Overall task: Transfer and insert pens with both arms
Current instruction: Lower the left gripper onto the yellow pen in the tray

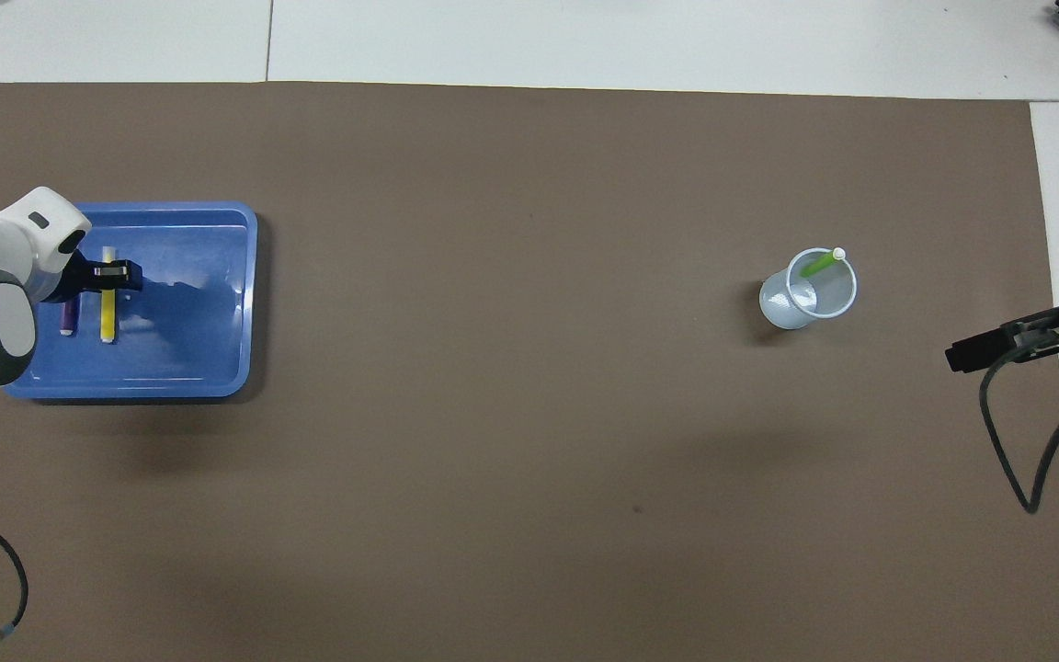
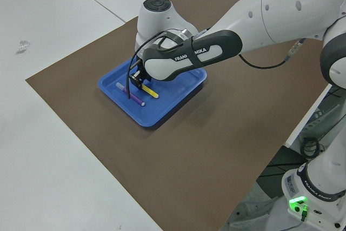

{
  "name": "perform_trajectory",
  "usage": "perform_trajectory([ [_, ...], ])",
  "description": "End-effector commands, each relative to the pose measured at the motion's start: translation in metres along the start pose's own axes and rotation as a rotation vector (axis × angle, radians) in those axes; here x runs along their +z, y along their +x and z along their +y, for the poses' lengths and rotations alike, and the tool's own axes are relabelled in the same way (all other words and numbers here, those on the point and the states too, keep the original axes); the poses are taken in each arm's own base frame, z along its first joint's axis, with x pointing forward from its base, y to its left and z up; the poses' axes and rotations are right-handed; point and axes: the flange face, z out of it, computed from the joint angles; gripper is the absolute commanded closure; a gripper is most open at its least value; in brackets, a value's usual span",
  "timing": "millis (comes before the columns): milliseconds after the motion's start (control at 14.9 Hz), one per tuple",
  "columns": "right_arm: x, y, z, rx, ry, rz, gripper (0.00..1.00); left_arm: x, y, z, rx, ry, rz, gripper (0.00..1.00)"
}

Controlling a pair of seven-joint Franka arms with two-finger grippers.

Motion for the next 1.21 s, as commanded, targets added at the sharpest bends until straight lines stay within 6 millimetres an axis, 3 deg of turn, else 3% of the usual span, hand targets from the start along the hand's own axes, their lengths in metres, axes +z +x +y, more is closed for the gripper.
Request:
perform_trajectory([
  [0, -0.001, -0.009, -0.004, -0.016, -0.034, -0.01, 0.0, 0.005, -0.006, -0.005, 0.003, 0.019, -0.002, 0.59],
  [404, -0.001, -0.008, -0.004, -0.025, -0.034, -0.009, 0.0, 0.005, -0.006, -0.004, 0.001, 0.017, -0.007, 1.0],
  [673, 0.001, -0.01, -0.003, -0.016, -0.036, -0.006, 0.0, 0.0, -0.002, -0.007, -0.015, 0.013, -0.014, 1.0],
  [808, 0.002, -0.009, -0.005, -0.025, -0.037, -0.005, 0.0, -0.014, 0.009, -0.01, -0.036, 0.009, -0.038, 1.0],
  [942, 0.003, -0.01, -0.006, -0.031, -0.037, -0.009, 0.0, -0.035, 0.026, -0.005, -0.102, -0.01, -0.057, 1.0],
  [1144, 0.008, -0.012, -0.004, -0.028, -0.033, -0.012, 0.0, -0.05, 0.039, 0.017, -0.228, -0.064, -0.064, 1.0],
])
